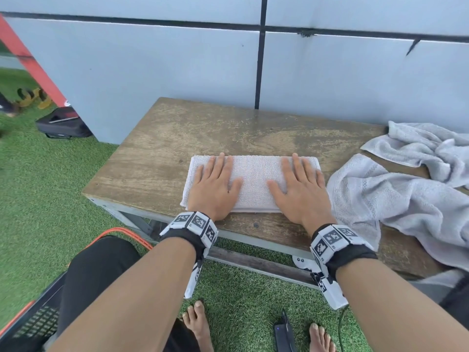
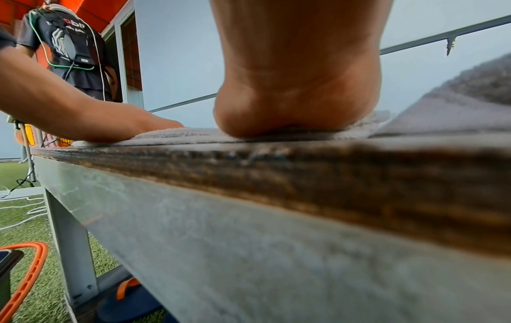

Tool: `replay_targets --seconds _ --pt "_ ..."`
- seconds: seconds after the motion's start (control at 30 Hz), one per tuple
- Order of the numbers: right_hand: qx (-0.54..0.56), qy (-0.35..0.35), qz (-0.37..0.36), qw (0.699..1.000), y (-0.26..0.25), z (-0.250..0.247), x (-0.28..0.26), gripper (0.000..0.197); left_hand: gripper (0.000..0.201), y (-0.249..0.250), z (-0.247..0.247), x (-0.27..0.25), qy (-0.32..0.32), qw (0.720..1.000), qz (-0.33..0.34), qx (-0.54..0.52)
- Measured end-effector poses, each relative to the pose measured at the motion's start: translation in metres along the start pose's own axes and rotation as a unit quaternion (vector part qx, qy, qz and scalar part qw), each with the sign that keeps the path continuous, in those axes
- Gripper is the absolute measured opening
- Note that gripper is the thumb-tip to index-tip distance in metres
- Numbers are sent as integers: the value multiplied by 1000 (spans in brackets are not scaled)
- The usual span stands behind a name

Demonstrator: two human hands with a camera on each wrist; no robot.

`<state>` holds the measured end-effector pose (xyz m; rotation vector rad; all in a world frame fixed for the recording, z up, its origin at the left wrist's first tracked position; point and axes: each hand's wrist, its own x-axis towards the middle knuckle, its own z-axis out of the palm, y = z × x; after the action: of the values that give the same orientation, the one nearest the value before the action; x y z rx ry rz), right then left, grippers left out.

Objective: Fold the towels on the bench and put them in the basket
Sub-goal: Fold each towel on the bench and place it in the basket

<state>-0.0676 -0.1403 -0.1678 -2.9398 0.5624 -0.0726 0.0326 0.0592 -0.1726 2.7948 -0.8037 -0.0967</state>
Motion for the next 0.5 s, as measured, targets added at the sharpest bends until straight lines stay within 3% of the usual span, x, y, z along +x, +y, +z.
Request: replay_targets --seconds 0.5 --pt "23 3 21 999 20 -2 -6 85 74 -4 -3 -5 -7 1000 -13 17"
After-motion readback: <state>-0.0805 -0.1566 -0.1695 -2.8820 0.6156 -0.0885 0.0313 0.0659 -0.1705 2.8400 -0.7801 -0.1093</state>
